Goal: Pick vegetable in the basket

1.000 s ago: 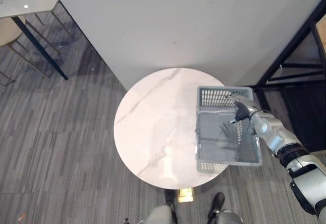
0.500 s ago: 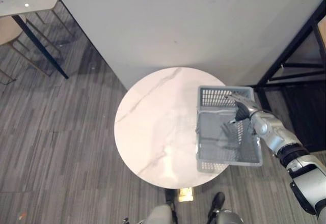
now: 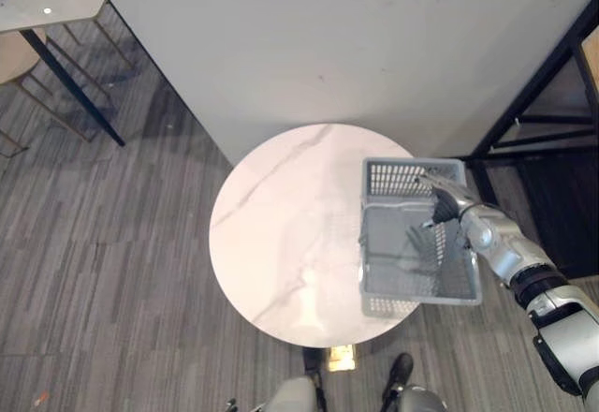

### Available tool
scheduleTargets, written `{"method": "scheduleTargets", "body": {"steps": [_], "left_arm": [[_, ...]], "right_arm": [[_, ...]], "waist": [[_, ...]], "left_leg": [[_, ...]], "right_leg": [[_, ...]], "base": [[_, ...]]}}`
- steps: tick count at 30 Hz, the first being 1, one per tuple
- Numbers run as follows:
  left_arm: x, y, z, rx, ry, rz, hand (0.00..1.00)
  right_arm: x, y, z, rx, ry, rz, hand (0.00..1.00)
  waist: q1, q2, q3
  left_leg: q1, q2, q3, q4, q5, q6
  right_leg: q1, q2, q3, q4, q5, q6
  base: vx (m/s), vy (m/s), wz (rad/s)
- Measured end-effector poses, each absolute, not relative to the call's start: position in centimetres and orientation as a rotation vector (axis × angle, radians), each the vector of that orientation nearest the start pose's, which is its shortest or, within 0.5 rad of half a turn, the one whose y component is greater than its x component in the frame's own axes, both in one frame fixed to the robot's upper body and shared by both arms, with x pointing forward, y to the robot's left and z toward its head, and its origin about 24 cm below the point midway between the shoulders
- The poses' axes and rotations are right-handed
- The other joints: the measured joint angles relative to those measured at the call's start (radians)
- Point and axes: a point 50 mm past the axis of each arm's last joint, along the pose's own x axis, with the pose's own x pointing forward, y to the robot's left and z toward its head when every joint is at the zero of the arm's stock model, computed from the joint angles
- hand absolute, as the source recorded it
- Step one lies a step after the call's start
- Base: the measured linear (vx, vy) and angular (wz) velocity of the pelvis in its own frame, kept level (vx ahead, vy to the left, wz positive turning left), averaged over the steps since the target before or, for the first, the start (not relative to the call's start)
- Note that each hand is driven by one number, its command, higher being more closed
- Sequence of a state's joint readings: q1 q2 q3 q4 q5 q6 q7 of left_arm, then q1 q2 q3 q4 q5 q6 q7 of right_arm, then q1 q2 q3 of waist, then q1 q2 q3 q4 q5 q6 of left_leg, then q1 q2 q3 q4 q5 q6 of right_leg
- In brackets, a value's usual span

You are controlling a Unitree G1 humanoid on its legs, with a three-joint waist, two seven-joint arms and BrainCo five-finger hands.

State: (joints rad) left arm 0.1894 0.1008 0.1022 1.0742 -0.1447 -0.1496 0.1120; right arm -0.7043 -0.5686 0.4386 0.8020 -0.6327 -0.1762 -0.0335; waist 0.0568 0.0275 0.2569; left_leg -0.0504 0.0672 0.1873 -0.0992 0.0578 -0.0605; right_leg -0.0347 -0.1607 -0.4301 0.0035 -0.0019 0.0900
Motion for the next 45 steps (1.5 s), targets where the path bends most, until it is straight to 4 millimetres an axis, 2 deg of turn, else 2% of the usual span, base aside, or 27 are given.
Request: {"method": "scheduleTargets", "body": {"steps": [26,32,34,35,38,45], "left_arm": [[5.5,21.5,-16.3,0.017,1.099,0.354,0.00],[5.4,21.8,-16.2,0.051,1.104,0.337,0.00],[5.3,22.0,-16.2,0.055,1.113,0.337,0.00],[5.1,22.1,-16.3,0.064,1.125,0.335,0.00],[4.8,22.6,-16.2,0.100,1.136,0.320,0.00],[4.0,23.0,-16.3,0.106,1.163,0.325,0.00]], "right_arm": [[35.1,-21.5,5.7,-1.425,0.078,0.364,1.00],[34.2,-21.5,5.1,-1.460,0.083,0.425,1.00],[33.8,-21.6,5.2,-1.470,0.071,0.433,1.00],[33.4,-21.7,5.9,-1.492,0.028,0.437,1.00],[33.0,-21.5,6.9,-1.512,-0.044,0.454,1.00],[31.1,-21.5,7.3,-1.506,-0.095,0.523,1.00]], "waist": [[0.000,-0.002,-0.004],[-0.001,-0.014,-0.027],[-0.001,-0.020,-0.038],[-0.006,-0.025,-0.054],[-0.026,-0.035,-0.072],[-0.031,-0.052,-0.112]], "left_leg": [[0.014,0.000,0.018,0.002,0.002,0.002],[0.025,-0.001,0.020,0.002,0.002,0.002],[0.029,-0.001,0.022,0.002,0.002,0.002],[0.034,-0.001,0.026,0.002,0.002,0.002],[0.037,0.000,0.034,0.002,0.002,0.002],[0.060,0.000,0.061,-0.004,0.002,0.003]], "right_leg": [[-0.006,-0.001,0.035,0.001,0.021,-0.001],[0.004,-0.001,0.041,0.000,0.021,-0.001],[0.006,-0.001,0.043,0.001,0.022,-0.001],[0.007,-0.001,0.051,0.000,0.026,-0.002],[0.006,0.000,0.061,-0.002,0.033,-0.001],[0.008,0.002,0.101,-0.003,0.041,0.006]], "base": [[0.00,0.002,-0.02],[0.00,0.000,0.00],[0.00,0.002,-0.05],[0.00,0.005,-0.12],[-0.03,0.006,-0.12],[-0.03,0.005,-0.13]]}}
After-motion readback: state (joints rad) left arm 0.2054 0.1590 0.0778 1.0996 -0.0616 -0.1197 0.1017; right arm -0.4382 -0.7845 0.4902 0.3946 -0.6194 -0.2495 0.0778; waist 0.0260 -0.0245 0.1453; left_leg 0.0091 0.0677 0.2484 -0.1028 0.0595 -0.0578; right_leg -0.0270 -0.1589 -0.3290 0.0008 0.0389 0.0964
